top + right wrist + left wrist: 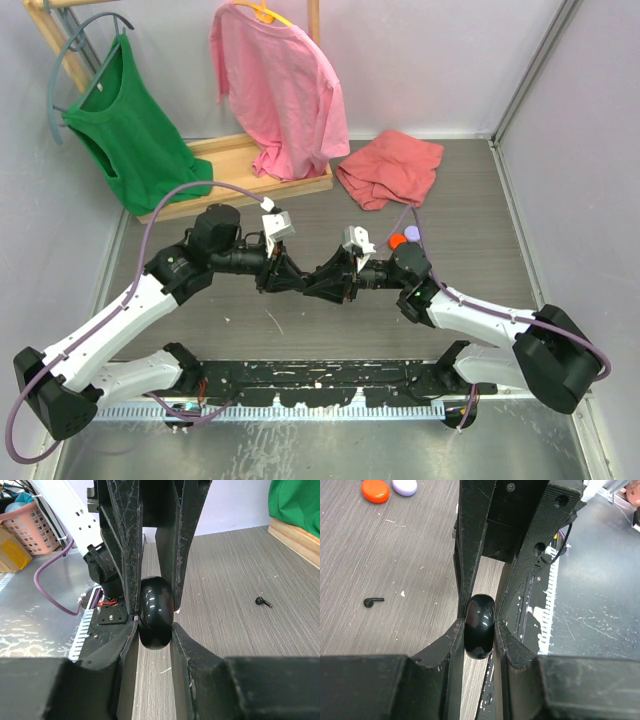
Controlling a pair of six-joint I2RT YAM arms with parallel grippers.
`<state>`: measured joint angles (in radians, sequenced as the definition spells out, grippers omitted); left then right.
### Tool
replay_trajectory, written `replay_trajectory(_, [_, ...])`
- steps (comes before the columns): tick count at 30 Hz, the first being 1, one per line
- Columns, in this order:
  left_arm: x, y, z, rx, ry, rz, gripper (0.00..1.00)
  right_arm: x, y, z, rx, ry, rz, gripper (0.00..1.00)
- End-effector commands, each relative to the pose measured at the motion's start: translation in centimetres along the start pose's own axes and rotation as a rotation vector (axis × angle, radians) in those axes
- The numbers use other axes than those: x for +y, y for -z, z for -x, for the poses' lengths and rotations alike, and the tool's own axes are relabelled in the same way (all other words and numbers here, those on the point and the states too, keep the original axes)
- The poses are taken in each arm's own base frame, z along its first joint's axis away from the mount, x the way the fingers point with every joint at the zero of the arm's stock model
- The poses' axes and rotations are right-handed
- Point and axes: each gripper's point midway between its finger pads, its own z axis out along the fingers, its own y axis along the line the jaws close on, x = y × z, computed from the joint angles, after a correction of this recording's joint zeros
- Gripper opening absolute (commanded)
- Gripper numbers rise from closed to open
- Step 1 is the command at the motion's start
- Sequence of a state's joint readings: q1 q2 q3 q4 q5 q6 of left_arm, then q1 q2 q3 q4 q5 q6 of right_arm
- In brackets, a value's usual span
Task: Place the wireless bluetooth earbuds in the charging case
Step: Pick up the charging case at the center of the board, then open the charging case.
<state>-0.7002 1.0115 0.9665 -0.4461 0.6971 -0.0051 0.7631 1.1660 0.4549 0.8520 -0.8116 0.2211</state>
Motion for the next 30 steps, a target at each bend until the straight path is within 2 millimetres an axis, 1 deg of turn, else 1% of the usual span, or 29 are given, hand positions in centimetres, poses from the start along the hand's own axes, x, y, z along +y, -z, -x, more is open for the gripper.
replay_trajectory(1, [-0.7,0.4,2.0,-0.08,-0.072,-0.016,0.28,0.4,-0.3,2.1,-0.055,0.062,0.032,0.03])
replay_trajectory(4, [-0.5,0.5,1.9,-0.09,-0.066,0.0,0.45,0.2,-0.2,2.0,-0.056,0.062,0.027,0.01])
replay_trajectory(6, [-0.2,0.5,1.9,-0.101,-0.065,0.018,0.55,0.1,-0.1,2.1,-0.059,0.062,0.022,0.01])
replay_trajectory(8, [0.1,0.6,1.9,-0.115,-0.059,0.041,0.62,-0.1,0.1,2.1,-0.065,0.063,0.012,0.01])
replay_trajectory(10, [0.6,0.8,1.9,-0.135,-0.049,0.079,0.65,-0.2,0.2,2.1,-0.072,0.062,0.004,0.01])
replay_trajectory(13, [1.0,0.8,1.9,-0.168,-0.037,0.108,0.68,-0.2,0.3,2.3,-0.081,0.062,0.0,0.01])
replay_trajectory(17, [2.4,0.8,2.0,-0.214,-0.006,0.183,0.69,-0.2,0.4,2.3,-0.085,0.06,-0.001,0.01])
replay_trajectory(22, [2.6,0.2,2.3,-0.249,0.024,0.17,0.69,-0.2,0.4,2.1,-0.085,0.06,0.003,0.01])
replay_trajectory(26, [3.2,0.3,3.0,-0.283,0.072,0.205,0.69,-0.1,0.5,2.1,-0.084,0.07,0.009,0.01])
replay_trajectory(30, [3.4,0.1,3.1,-0.291,0.127,0.212,0.68,0.0,0.5,2.0,-0.082,0.077,0.012,0.01])
